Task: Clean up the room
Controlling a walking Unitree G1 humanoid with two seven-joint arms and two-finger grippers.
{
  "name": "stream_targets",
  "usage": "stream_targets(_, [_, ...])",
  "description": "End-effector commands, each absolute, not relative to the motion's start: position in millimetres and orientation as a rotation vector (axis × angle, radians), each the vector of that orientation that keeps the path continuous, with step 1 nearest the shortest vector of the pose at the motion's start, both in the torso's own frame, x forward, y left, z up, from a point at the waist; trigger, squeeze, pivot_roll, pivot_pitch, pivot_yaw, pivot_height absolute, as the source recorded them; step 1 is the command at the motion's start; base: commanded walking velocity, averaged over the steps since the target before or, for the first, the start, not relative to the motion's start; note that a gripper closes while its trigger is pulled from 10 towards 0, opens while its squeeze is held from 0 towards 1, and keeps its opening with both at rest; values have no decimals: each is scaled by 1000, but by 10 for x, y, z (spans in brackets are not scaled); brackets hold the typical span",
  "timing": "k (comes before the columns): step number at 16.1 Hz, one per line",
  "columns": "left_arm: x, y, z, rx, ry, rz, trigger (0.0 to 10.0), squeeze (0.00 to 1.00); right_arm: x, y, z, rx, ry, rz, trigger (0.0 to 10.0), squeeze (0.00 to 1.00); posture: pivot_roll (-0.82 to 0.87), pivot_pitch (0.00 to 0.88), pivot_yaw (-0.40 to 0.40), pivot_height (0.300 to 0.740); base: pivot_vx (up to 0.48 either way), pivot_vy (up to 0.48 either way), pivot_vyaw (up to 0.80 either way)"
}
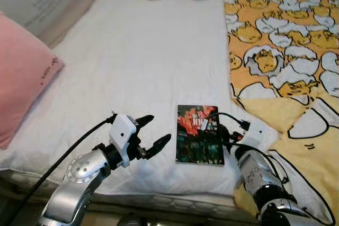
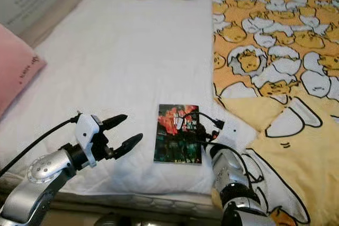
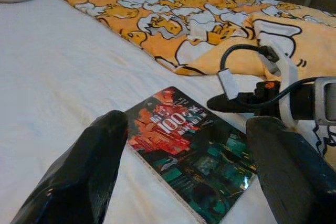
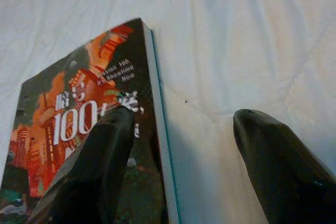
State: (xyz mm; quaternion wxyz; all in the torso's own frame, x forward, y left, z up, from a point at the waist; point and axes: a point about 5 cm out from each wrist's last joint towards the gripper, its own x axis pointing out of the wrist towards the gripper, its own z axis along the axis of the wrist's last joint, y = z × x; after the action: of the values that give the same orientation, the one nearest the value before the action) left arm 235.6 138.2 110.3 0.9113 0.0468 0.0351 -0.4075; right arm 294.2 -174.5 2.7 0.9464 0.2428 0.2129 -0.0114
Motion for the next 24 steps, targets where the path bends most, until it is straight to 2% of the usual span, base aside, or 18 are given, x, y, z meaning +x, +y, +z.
stream_targets(1, [2320,1369,1113,111,76,-853,10000,0,2945,-1712,20,516,439,-21,10000,0,88,146,-10,740,0,0,0])
stream_targets(3, [2274,1352,1111,100,78,-849,10000,0,2913,-1559,-17,521,462,39,10000,0,94,154,-14,740,0,0,0])
stream_targets(11, [2214,1348,1091,94,96,-836,10000,0,2839,-1267,-88,532,519,137,10000,0,104,150,-27,740,0,0,0])
stream_targets(20, [2238,1381,1087,101,104,-821,10000,0,2813,-1066,-109,586,565,210,10000,0,113,144,-20,740,0,0,0])
stream_targets(21, [2242,1383,1082,102,106,-820,10000,0,2803,-1014,-118,604,583,235,0,0,114,140,-18,740,0,0,0])
stream_targets(24, [2251,1388,1067,107,111,-819,10000,0,2791,-918,-130,653,622,258,0,0,120,129,-17,740,0,0,0])
